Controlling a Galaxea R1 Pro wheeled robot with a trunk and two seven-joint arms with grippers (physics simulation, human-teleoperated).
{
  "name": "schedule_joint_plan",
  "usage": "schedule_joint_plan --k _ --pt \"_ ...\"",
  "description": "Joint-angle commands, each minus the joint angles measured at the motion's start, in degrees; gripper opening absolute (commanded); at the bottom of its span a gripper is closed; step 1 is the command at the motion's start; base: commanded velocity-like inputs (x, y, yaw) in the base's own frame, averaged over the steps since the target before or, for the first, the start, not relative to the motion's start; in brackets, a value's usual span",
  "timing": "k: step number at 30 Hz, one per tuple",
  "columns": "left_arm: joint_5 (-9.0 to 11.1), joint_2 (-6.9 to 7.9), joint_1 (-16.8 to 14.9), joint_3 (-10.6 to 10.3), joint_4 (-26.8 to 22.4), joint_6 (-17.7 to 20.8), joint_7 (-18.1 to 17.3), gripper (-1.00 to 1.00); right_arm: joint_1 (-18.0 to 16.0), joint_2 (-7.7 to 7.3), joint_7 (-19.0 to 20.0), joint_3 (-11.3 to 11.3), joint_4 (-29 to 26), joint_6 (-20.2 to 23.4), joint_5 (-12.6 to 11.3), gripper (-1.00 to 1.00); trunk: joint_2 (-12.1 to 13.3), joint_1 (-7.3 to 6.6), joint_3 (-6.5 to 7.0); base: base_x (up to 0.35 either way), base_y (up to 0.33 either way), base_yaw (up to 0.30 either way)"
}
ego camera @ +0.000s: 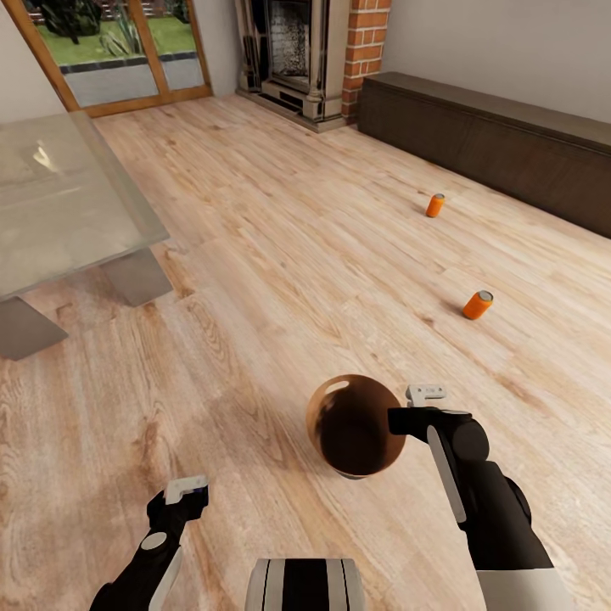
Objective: Put the three can of soda from the living room inside the tash can in the kitchen.
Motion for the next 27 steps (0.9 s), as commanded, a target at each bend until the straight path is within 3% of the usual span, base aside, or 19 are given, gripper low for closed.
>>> schedule_joint_plan --k 1,27 --pt "0.00 -0.01 0.00 0.00 0.00 0.00 0.00 1.00 -0.01 0.02 0.26 0.02 -0.01 0.00 -1.00 -1.00 0.00 0.00 0.00 0.000 0.000 0.000" --pt "0.00 -0.02 0.00 0.00 0.00 0.04 0.00 1.00 -0.01 -0.01 0.27 0.02 -0.10 0.00 -1.00 -1.00 -0.03 0.05 -0.44 0.000 0.000 0.000"
